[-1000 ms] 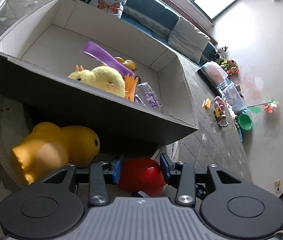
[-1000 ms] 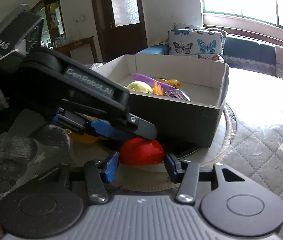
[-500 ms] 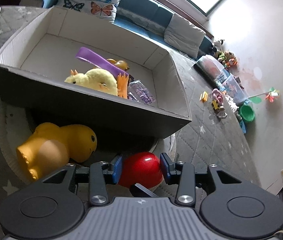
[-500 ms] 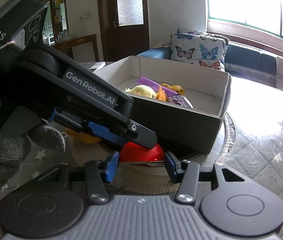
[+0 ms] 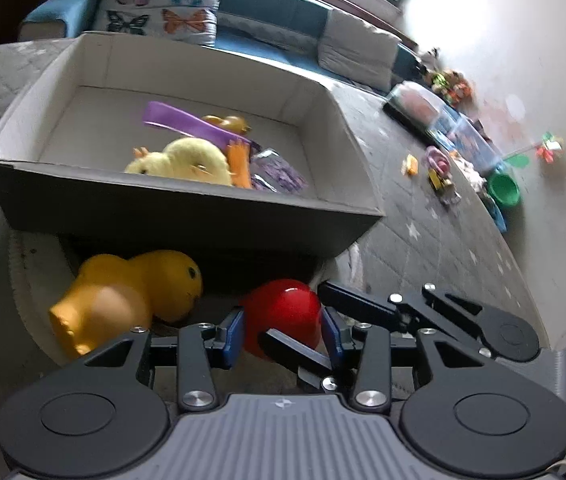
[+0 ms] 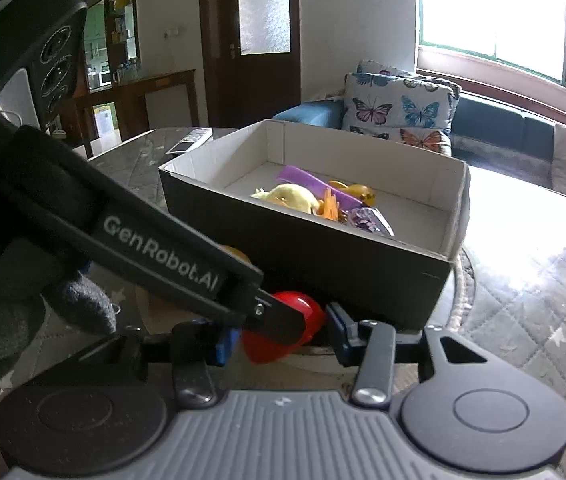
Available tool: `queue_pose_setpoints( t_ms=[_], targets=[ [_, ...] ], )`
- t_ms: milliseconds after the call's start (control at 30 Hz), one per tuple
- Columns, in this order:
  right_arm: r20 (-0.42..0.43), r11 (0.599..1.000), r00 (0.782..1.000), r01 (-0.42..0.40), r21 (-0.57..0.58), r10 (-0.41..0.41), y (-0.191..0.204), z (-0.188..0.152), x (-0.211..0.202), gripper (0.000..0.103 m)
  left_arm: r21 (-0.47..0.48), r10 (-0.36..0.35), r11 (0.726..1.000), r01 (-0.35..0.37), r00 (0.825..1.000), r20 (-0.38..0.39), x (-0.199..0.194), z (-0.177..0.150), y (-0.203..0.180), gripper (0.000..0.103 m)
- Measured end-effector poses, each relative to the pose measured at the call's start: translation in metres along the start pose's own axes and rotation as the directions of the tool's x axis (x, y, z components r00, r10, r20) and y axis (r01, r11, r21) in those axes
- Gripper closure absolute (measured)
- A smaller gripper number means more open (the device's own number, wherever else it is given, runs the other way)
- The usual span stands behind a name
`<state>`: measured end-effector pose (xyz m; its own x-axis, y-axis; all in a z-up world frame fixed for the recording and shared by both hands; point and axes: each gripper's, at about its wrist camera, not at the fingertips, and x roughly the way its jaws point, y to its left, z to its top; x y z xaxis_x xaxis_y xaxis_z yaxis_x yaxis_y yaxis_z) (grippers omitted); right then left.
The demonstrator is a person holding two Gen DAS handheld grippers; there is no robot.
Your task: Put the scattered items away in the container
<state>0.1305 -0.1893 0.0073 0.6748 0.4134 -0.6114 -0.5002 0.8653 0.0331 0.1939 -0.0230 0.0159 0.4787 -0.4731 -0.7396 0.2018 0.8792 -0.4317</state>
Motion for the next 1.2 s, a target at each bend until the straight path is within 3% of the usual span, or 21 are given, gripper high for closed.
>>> queue_pose_setpoints(
  t_ms=[200,367,433,633,900,967,1033,1200],
  targets=[
    [-0.012,1.000,1.000,-0.005,0.012,0.005,-0.002,0.001,0.009,0.058,0.008,0.009,1.000,-0.009,1.000,-0.011,0.001,0.003,0.002,0.059],
    [-0.032,0.999,0.999,0.001,0.033,0.001,-0.005,-0.002,0.016,0.055,-0.006,0.009,1.000,-0.009,1.000,-0.022,0.005,0.004,0.007,0.068],
    [-0.046,0.999,0.999,0.001,0.050,0.001,-0.008,-0.004,0.019,0.055,-0.015,0.001,1.000,-0.001,1.000,-0.023,0.006,0.004,0.010,0.077],
    [-0.054,0.995,0.998,-0.011,0.098,0.016,-0.015,-0.008,0.023,0.057,-0.029,-0.021,0.999,0.020,1.000,-0.022,0.005,0.003,0.014,0.086],
    [-0.060,0.998,0.998,0.011,0.066,-0.007,-0.008,-0.004,0.024,0.058,-0.008,-0.058,0.998,0.058,0.998,-0.003,0.001,0.005,0.009,0.084],
    [-0.058,0.998,0.998,0.005,0.065,-0.002,-0.009,-0.003,0.025,0.050,-0.006,-0.044,0.999,0.044,0.999,0.015,0.000,0.006,0.009,0.084],
    [-0.057,0.998,0.998,0.007,0.062,-0.004,-0.009,-0.002,0.026,0.042,-0.010,-0.032,0.999,0.032,0.999,0.032,-0.002,0.008,0.011,0.076],
    [-0.056,0.999,0.998,0.006,0.049,-0.003,-0.009,-0.002,0.031,0.037,-0.028,-0.001,1.000,0.002,0.999,0.042,-0.002,0.012,0.017,0.071]
  ],
)
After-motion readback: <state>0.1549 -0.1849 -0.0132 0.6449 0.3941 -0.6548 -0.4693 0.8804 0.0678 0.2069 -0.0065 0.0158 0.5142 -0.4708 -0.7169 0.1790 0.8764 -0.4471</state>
